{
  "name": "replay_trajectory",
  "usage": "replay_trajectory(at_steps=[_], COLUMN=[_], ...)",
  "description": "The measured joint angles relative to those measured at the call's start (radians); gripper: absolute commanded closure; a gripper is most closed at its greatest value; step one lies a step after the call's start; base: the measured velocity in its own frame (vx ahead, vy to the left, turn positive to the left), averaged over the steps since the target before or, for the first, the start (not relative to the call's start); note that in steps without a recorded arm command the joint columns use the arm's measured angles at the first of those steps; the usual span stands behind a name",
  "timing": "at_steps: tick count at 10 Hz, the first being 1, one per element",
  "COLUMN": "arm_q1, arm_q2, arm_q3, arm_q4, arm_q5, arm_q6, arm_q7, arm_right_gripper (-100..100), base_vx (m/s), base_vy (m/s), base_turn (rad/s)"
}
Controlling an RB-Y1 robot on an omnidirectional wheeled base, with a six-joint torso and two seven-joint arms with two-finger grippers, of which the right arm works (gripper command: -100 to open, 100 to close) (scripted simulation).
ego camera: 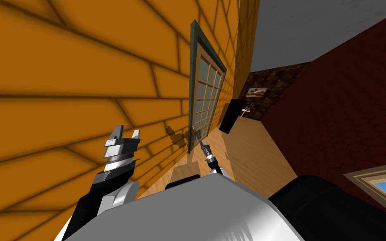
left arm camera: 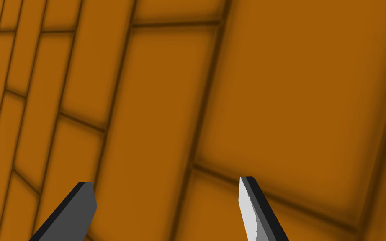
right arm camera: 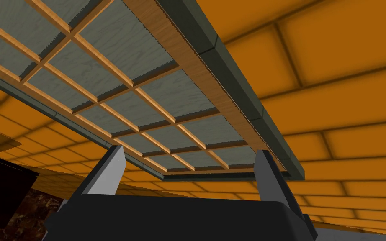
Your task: Pull the door open
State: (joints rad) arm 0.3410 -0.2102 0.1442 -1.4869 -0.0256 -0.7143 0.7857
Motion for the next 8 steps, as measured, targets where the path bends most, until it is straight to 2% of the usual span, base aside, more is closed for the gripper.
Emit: replay_trajectory(at_steps=[8], arm_q1=[-0.031], arm_q2=[-0.025], arm_q3=[0.028], arm_q4=[0.144], arm_q5=[0.005], arm_q6=[-0.053], arm_q7=[0.145], arm_right_gripper=[-100], base_vx=[0.083], base_vy=[-0.054], base_turn=[0.101])
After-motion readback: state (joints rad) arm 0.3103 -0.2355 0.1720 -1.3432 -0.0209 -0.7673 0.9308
